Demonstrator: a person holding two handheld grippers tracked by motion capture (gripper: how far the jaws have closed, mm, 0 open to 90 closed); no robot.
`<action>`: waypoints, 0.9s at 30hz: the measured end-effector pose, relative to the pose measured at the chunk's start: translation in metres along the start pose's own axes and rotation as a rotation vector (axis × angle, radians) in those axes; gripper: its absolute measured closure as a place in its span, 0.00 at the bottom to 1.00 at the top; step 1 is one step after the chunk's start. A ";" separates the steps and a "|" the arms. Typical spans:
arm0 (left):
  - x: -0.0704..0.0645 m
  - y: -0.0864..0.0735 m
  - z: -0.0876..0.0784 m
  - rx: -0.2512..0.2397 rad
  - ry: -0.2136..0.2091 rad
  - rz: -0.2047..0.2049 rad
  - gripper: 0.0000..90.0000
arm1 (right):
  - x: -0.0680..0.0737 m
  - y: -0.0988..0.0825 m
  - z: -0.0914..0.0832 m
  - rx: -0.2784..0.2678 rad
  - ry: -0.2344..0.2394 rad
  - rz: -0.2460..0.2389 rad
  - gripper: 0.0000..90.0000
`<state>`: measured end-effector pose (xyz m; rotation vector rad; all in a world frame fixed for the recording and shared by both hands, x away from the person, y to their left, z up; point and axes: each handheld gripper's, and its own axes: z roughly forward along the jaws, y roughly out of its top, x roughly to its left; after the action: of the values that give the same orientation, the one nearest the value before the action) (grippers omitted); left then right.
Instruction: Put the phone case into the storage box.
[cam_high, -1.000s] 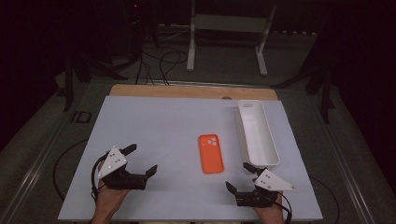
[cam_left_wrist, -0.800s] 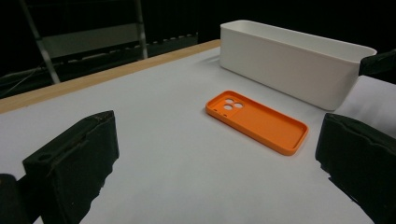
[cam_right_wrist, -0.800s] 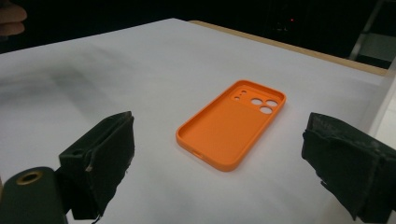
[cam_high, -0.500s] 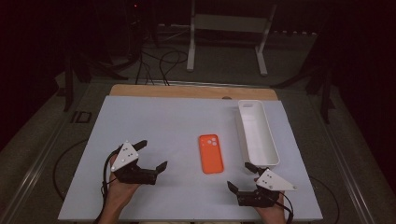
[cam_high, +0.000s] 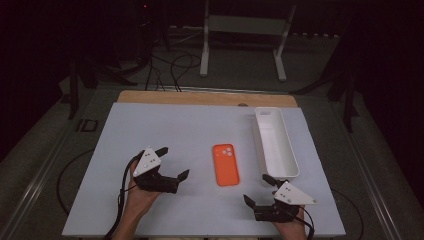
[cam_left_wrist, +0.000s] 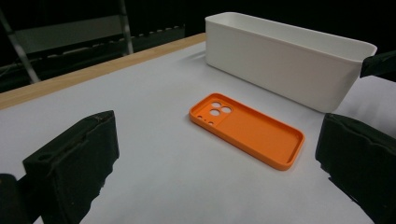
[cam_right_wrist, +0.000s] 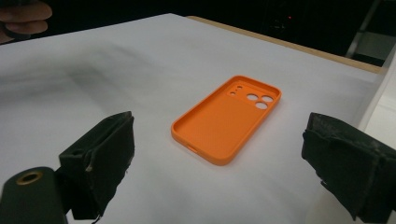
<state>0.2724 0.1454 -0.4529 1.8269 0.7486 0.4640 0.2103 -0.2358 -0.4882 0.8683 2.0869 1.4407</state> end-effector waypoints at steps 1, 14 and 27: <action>0.000 0.000 0.000 0.000 0.000 0.000 0.00 | 0.000 0.000 0.000 0.000 0.000 0.000 0.10; -0.007 0.002 0.020 0.021 -0.023 0.009 0.00 | 0.001 0.001 0.001 -0.002 -0.010 0.001 0.11; -0.015 0.006 0.040 0.041 -0.051 0.016 0.02 | 0.000 0.001 0.001 -0.004 -0.014 0.001 0.10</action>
<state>0.2883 0.1065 -0.4613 1.8771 0.7143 0.4138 0.2112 -0.2352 -0.4878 0.8755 2.0731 1.4344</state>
